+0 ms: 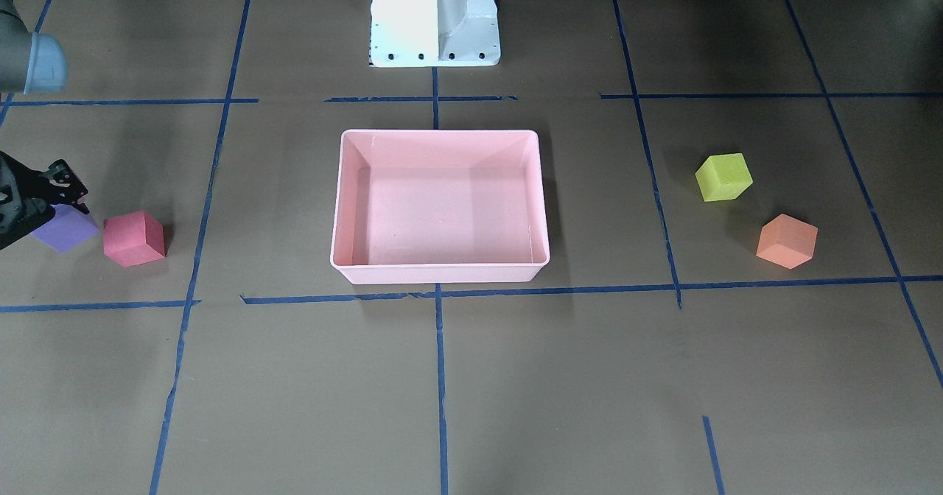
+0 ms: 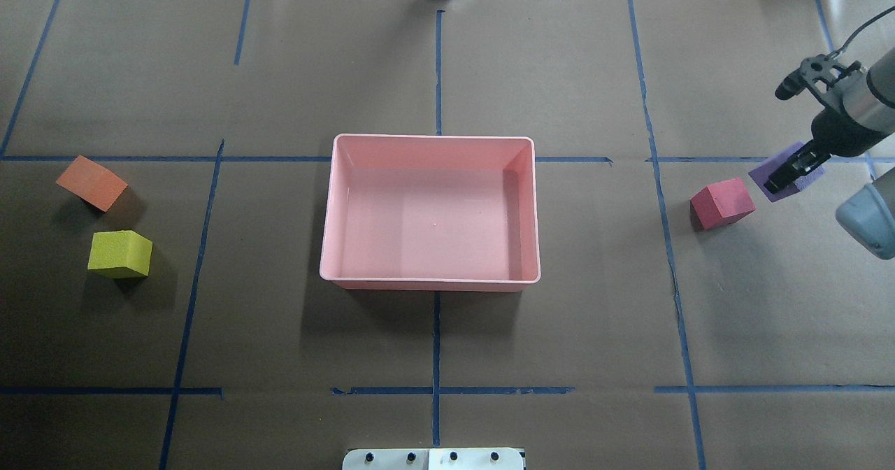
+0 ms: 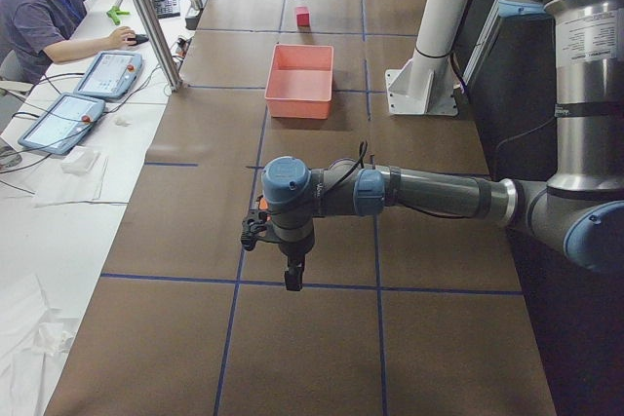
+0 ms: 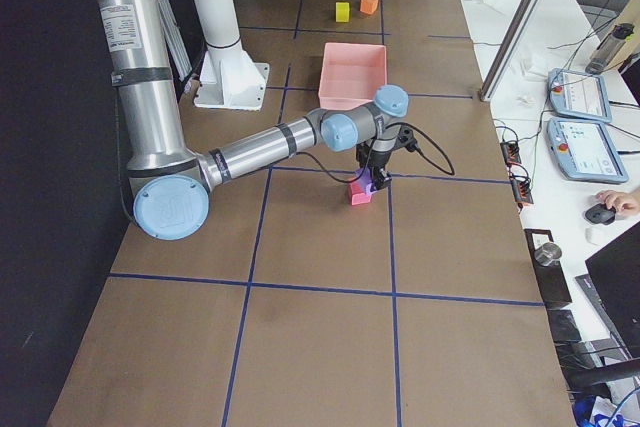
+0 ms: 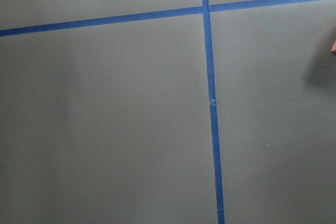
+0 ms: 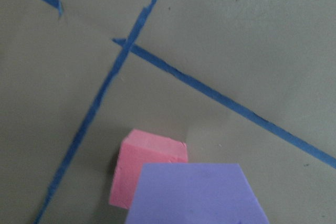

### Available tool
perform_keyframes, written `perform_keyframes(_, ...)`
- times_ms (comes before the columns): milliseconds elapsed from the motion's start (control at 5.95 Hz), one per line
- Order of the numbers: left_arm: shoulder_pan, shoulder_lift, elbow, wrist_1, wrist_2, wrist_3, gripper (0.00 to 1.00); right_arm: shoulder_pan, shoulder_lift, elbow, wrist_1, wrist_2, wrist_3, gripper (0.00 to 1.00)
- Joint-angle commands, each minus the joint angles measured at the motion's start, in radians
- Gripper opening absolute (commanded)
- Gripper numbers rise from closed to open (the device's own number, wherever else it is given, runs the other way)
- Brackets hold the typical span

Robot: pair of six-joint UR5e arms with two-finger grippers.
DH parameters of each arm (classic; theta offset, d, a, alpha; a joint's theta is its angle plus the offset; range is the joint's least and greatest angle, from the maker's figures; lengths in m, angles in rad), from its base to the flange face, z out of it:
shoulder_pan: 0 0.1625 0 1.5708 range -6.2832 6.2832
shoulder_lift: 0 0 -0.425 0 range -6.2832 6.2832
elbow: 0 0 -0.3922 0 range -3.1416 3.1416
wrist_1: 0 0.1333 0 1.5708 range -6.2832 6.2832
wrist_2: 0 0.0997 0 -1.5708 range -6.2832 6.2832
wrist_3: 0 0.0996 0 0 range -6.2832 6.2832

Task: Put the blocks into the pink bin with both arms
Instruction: 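Carry the purple cube with the right gripper over the pink bin and release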

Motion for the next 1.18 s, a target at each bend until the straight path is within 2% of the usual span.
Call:
perform_keyframes(0, 0.002, 0.000, 0.000, 0.002, -0.042, -0.001, 1.00, -0.106, 0.181, 0.013, -0.065, -0.006, 0.327, 0.54)
perform_keyframes(336, 0.014, -0.006, -0.001, -0.009, -0.040, -0.001, 1.00, -0.242, 0.327, 0.016, -0.065, -0.027, 0.649, 0.54)
perform_keyframes(673, 0.026, -0.067, -0.004, -0.011, -0.042, -0.009, 1.00, -0.451, 0.433, 0.014, -0.066, -0.188, 0.962, 0.54)
perform_keyframes(841, 0.029, -0.072, -0.007, -0.014, -0.043, -0.007, 1.00, -0.516, 0.452, 0.014, -0.066, -0.254, 1.058, 0.61)
perform_keyframes(1009, 0.044, -0.087, -0.004, -0.071, -0.042, -0.009, 1.00, -0.556, 0.515, -0.011, -0.066, -0.311, 1.177, 0.98)
